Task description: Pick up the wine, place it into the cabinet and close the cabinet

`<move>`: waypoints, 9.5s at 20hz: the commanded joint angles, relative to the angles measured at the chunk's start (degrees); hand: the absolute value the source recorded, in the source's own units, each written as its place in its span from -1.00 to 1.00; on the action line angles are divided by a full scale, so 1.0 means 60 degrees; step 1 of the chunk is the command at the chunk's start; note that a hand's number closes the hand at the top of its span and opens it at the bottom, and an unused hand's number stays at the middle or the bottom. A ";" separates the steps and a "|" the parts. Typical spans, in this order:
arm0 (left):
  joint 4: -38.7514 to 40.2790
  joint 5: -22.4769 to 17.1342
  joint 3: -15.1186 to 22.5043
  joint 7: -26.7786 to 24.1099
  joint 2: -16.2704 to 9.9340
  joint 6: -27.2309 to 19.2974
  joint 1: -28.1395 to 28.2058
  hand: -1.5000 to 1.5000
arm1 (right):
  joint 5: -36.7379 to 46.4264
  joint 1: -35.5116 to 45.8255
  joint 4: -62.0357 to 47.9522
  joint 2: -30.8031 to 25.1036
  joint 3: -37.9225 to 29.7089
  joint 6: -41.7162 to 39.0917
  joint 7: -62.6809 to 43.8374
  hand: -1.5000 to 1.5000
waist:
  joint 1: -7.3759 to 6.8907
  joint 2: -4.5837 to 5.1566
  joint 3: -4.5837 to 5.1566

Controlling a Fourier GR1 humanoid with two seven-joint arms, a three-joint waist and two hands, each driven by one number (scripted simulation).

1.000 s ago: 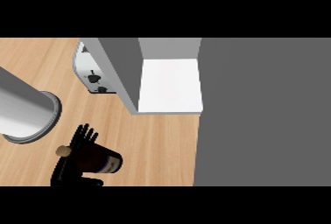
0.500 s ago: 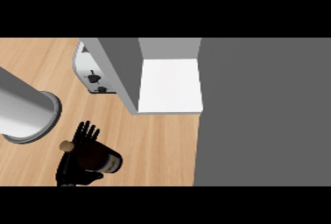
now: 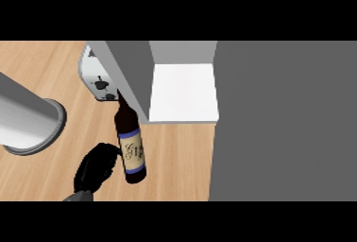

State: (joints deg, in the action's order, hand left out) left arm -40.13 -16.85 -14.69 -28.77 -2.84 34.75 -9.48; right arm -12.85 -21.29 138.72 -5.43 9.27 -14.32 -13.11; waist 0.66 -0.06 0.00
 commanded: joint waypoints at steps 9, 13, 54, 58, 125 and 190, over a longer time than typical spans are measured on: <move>-0.0136 0.1778 0.0477 -0.2505 -0.0591 -0.1995 0.0101 1.00 | -0.0491 -0.0146 0.1035 -0.0092 0.0024 0.0023 -0.0548 -1.00 | 0.0013 0.0012 0.0011; -0.0581 0.2318 0.0665 -0.3226 -0.0643 -0.2984 0.0314 1.00 | -0.0593 -0.0168 0.1315 -0.0084 -0.0057 0.0187 -0.0779 -1.00 | -0.0053 -0.0005 0.0006; -0.3342 0.2938 0.5959 0.4255 0.0446 -1.0552 -0.3450 1.00 | -0.0960 -0.0677 0.0580 -0.0011 -0.0509 -0.0684 0.0259 -1.00 | 0.0315 0.0041 0.0004; -0.2457 0.2742 0.5784 0.4048 0.0441 -1.0879 -0.3815 1.00 | -0.1182 -0.0694 0.0912 -0.0083 -0.0608 -0.0660 0.0011 -1.00 | 0.0403 0.0074 0.0010; -0.1419 0.7644 0.7286 0.9006 -0.0536 -1.4555 -0.4922 -1.00 | -0.1212 -0.0416 -0.0143 -0.0245 -0.0273 -0.1675 0.0840 -1.00 | 0.1412 0.0294 -0.0017; -0.7158 0.1438 0.7154 0.2849 0.0163 -1.2415 -0.1452 -1.00 | -0.0619 -0.0765 0.1164 -0.0458 0.0300 -0.0117 0.0000 -1.00 | -0.0088 -0.0024 0.0004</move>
State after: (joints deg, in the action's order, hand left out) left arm -78.11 -8.73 26.75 -12.13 -1.06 -41.31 -22.86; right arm -17.97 -24.57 137.46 -7.67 10.94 -16.42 -9.80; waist 0.22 -0.23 0.03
